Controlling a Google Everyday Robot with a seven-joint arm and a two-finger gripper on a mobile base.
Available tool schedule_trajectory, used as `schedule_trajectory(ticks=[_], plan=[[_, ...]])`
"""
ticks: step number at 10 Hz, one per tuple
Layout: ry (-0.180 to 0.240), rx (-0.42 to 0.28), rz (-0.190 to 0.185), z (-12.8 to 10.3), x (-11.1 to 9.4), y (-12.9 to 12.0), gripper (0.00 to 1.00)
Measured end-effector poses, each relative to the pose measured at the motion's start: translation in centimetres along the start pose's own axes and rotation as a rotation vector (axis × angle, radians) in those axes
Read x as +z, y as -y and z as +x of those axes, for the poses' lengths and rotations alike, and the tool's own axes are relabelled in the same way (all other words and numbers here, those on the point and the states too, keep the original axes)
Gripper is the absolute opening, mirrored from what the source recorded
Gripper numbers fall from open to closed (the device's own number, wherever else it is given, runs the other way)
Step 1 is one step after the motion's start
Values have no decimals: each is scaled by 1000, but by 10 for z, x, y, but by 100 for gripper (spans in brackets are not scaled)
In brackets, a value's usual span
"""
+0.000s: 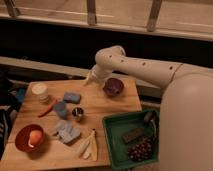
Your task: Place sponge in paper cup
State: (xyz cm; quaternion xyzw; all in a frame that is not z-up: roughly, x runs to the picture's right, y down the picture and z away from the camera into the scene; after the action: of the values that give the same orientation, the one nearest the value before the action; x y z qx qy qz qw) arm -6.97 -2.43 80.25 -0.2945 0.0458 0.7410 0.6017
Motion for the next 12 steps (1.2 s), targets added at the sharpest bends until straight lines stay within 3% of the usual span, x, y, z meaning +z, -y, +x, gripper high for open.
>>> schedule_trajectory(ticks=[3,7,12], plan=[[-53,-52,-29,-7,41,-45,61],[-145,-84,-32,2,93,-63,61],[-151,-92,-35,6,98,-67,61]])
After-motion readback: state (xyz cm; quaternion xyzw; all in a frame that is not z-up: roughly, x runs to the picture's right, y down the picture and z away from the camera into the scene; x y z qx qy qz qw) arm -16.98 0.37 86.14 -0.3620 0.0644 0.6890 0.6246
